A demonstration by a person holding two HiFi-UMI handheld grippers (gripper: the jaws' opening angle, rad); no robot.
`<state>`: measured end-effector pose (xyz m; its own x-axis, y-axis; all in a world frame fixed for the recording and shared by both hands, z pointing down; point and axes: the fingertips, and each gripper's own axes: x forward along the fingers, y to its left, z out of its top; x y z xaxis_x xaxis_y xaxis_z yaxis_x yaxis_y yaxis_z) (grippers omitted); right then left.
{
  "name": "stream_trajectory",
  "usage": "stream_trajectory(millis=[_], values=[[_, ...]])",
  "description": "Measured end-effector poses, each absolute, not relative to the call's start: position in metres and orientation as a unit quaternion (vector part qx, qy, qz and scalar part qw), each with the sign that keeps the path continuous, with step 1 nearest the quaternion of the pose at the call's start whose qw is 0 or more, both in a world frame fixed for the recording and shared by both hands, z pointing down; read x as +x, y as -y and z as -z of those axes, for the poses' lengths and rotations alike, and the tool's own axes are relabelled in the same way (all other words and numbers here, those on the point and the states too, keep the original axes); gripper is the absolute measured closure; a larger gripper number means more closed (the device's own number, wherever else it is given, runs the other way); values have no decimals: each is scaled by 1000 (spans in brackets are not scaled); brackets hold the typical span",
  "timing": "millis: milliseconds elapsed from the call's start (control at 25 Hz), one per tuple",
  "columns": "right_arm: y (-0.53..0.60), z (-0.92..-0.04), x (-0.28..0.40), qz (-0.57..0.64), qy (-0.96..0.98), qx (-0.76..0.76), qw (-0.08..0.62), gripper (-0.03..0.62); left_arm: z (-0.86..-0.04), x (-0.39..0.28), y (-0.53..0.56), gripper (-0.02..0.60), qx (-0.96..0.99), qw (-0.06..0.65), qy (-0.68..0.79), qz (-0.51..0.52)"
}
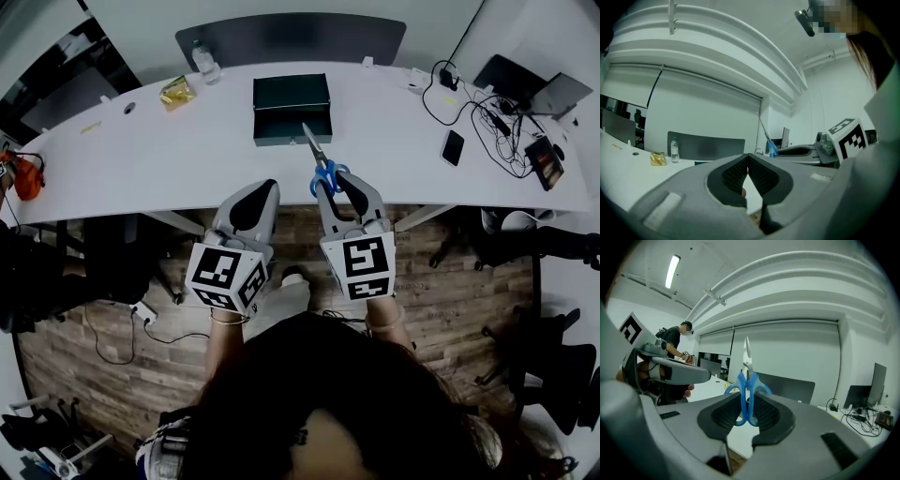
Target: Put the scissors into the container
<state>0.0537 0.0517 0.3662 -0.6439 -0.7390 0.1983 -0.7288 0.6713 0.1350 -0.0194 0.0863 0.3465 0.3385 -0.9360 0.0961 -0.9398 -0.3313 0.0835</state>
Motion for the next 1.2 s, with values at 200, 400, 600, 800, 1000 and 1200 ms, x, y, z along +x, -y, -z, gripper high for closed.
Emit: stream_trajectory(millis=[200, 400, 600, 800, 1000, 1200], values=[[-30, -367, 40, 28, 904, 405, 132, 505, -346, -36, -64, 568, 814, 68, 576, -10], [-11, -364, 25, 33, 902, 408, 138, 503, -344, -50, -47, 568, 817, 71, 572, -10], [6, -363, 10, 36, 898, 414, 147, 503, -344, -70, -31, 568, 819, 76, 569, -9], [21, -364, -4, 40, 893, 420, 158, 503, -344, -87, -13, 568, 823, 79, 563, -7], [32, -364, -13, 41, 887, 431, 161, 503, -348, -98, 1, 568, 827, 82, 556, -9], [41, -366, -17, 36, 883, 438, 162, 503, -350, -103, 12, 568, 832, 91, 548, -8]])
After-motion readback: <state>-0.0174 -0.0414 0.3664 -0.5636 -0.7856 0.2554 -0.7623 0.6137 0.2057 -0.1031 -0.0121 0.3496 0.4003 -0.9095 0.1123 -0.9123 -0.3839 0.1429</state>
